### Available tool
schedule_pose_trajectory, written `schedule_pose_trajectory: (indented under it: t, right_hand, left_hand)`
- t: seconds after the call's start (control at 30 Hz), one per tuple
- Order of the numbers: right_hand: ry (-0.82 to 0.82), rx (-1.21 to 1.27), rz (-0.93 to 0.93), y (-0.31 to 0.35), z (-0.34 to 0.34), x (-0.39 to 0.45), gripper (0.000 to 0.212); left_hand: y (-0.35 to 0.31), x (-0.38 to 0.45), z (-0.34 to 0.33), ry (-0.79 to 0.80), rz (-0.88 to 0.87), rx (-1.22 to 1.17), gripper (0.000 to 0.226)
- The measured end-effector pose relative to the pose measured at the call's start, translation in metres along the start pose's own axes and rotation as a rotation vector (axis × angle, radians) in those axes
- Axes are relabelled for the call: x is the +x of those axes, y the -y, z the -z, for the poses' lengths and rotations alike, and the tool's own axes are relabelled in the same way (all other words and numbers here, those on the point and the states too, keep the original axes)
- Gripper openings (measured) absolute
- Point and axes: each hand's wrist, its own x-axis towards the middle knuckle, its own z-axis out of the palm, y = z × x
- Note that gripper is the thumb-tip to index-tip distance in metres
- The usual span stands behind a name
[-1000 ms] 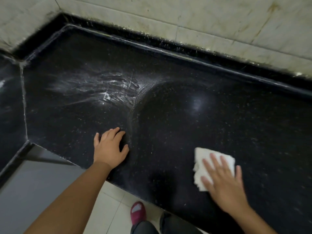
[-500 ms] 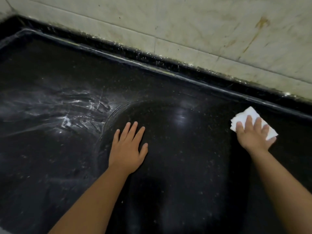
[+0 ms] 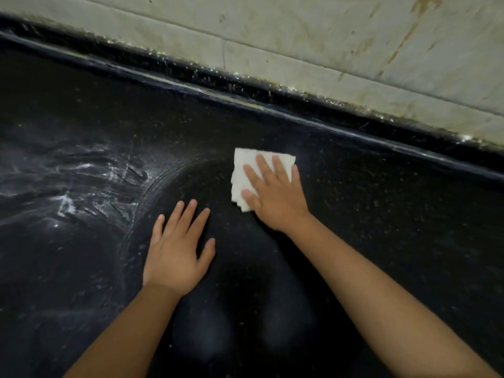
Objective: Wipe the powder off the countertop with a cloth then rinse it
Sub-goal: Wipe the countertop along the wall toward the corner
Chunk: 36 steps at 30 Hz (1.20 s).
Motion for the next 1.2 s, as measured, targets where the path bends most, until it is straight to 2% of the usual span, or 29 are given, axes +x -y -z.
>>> schedule_pose_trajectory:
  t: [0.07, 0.1, 0.23, 0.3, 0.37, 0.4, 0.47, 0.7, 0.83, 0.9, 1.0, 1.07, 1.13, 1.2]
  right_hand:
    - [-0.010, -0.078, 0.069, -0.017, -0.018, -0.047, 0.062]
    - [-0.035, -0.131, 0.034, -0.035, -0.026, -0.067, 0.065]
    - [-0.131, -0.073, -0.330, -0.119, -0.012, -0.103, 0.063]
    - [-0.149, 0.066, -0.627, -0.146, 0.003, -0.092, 0.057]
    - [-0.215, 0.176, -0.859, -0.146, 0.018, -0.061, 0.056]
    - [-0.235, 0.202, -0.907, -0.138, 0.024, -0.041, 0.056]
    - [-0.210, 0.183, -0.869, -0.107, 0.029, 0.000, 0.056]
    - [-0.078, 0.038, -0.194, 0.028, 0.020, 0.085, 0.054]
    - [-0.018, -0.045, 0.131, 0.038, 0.018, 0.064, 0.051]
    - [0.023, -0.050, 0.218, 0.028, 0.009, 0.032, 0.050]
    - [-0.002, -0.109, 0.208, -0.013, -0.015, -0.034, 0.054]
    - [-0.060, -0.157, 0.032, -0.046, -0.020, -0.068, 0.059]
    - [-0.042, -0.073, -0.153, -0.076, -0.010, -0.078, 0.066]
    - [-0.029, 0.026, -0.339, -0.095, -0.001, -0.071, 0.057]
  left_hand:
    - [0.000, -0.001, -0.002, -0.016, 0.002, -0.029, 0.067]
    - [0.000, -0.001, -0.003, -0.025, 0.006, -0.037, 0.069]
    - [-0.001, -0.002, -0.004, -0.017, 0.013, -0.047, 0.066]
    - [-0.001, -0.002, -0.003, 0.006, 0.009, -0.042, 0.064]
    - [-0.001, -0.001, -0.001, 0.019, 0.006, -0.023, 0.060]
    - [-0.002, -0.001, -0.001, 0.021, 0.005, -0.011, 0.059]
    - [-0.001, 0.000, -0.002, 0.018, 0.001, 0.018, 0.057]
    - [0.002, 0.000, -0.006, -0.026, -0.011, 0.056, 0.053]
    - [0.002, 0.000, -0.007, -0.036, -0.009, 0.068, 0.053]
    - [0.002, 0.000, -0.006, -0.034, -0.012, 0.075, 0.054]
    - [0.000, 0.000, -0.005, -0.017, -0.006, 0.068, 0.055]
    - [0.000, -0.001, -0.004, -0.007, 0.000, 0.057, 0.056]
    - [0.000, 0.000, -0.003, 0.005, 0.009, 0.037, 0.057]
    - [0.000, 0.001, -0.004, 0.004, 0.011, 0.021, 0.057]
